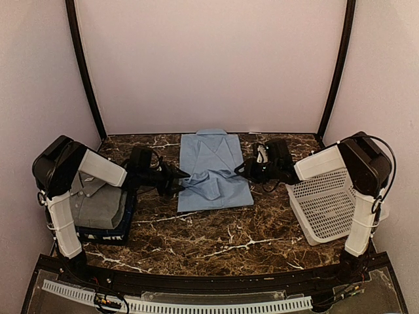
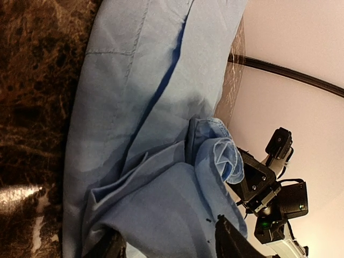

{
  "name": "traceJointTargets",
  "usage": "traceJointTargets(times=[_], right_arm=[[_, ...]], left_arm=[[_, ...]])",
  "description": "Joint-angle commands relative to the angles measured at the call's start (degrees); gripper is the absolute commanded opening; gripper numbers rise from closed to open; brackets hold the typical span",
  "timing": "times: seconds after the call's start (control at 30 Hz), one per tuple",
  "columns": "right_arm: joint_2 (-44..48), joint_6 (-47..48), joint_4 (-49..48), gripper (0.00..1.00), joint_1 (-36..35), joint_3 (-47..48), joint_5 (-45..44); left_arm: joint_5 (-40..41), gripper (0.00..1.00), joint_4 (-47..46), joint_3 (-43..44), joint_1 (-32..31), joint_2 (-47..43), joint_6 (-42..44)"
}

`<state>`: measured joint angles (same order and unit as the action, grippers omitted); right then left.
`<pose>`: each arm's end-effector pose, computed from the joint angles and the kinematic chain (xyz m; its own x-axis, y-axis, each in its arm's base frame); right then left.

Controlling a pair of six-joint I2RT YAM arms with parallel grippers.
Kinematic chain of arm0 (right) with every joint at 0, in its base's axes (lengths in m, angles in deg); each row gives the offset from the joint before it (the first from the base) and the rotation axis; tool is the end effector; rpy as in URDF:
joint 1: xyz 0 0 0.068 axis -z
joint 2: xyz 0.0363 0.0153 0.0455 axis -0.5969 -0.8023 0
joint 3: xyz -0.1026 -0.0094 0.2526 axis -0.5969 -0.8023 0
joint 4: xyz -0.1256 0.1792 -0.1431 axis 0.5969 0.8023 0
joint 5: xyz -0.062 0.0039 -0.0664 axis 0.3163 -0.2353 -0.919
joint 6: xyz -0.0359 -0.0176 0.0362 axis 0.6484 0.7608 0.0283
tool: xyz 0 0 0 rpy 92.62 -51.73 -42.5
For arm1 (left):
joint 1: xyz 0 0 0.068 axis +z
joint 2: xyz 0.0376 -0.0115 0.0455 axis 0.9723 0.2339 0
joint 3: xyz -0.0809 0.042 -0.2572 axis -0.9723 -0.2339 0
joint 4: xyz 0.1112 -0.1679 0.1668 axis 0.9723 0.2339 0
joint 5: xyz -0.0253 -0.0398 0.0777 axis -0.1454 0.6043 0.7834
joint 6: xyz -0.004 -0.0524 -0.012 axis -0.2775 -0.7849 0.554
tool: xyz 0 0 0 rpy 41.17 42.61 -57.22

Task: Fold and stack the long sleeve shirts
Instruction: Fold the rectangle-folded shirt at the center of the board.

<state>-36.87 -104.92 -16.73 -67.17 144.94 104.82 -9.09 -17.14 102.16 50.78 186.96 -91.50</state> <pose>0.3404 0.2142 0.1514 -0.8250 0.2696 -0.4967 -0.2062 0.6747 0.7087 0.3364 -0.1851 0.1380 -0.8968 -0.4379 0.0629 -0.2255 0.3301 -0.9166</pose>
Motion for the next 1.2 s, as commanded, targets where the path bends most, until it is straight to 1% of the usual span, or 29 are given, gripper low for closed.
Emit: traceJointTargets(times=[0.0,0.13,0.3,0.4,0.53,0.73,0.87,1.0,1.1,1.17], right_arm=[[2.6,1.0,-0.1,0.38,0.6,0.7,-1.8],[4.7,1.3,-0.1,0.43,0.6,-0.2,-3.3],[6.8,2.8,1.1,0.46,0.8,0.1,-4.1],[7.3,3.9,2.0,0.46,0.5,0.8,-3.4],[8.1,5.9,3.5,0.45,-1.0,0.9,-3.6],[9.6,10.1,7.4,0.44,-4.6,1.3,-5.9],[10.3,11.9,9.5,0.41,-7.2,1.8,-7.3],[9.0,14.4,13.2,0.38,-10.9,5.4,-10.3],[6.8,16.1,16.1,0.32,-13.2,8.9,-12.2],[4.9,16.7,17.1,0.31,-14.1,11.1,-12.6]], left_arm=[[1.3,0.58,4.1,2.5,0.4,-3.0,6.2],[1.4,0.61,4.9,3.4,0.5,-3.9,8.4],[1.4,0.64,4.6,3.9,1.2,-4.8,9.8],[1.1,0.66,4.1,4.5,1.8,-5.1,10.2],[-0.3,0.69,3.1,5.4,2.4,-4.6,10.0],[-1.1,0.69,3.5,6.4,2.9,-3.7,10.4],[-0.9,0.69,4.1,7.3,3.9,-3.6,10.9],[-0.6,0.70,7.7,10.6,4.5,-2.9,13.5],[-0.3,0.70,9.8,12.2,5.0,-2.6,15.1],[-0.2,0.70,11.0,13.6,5.4,-2.5,16.0]])
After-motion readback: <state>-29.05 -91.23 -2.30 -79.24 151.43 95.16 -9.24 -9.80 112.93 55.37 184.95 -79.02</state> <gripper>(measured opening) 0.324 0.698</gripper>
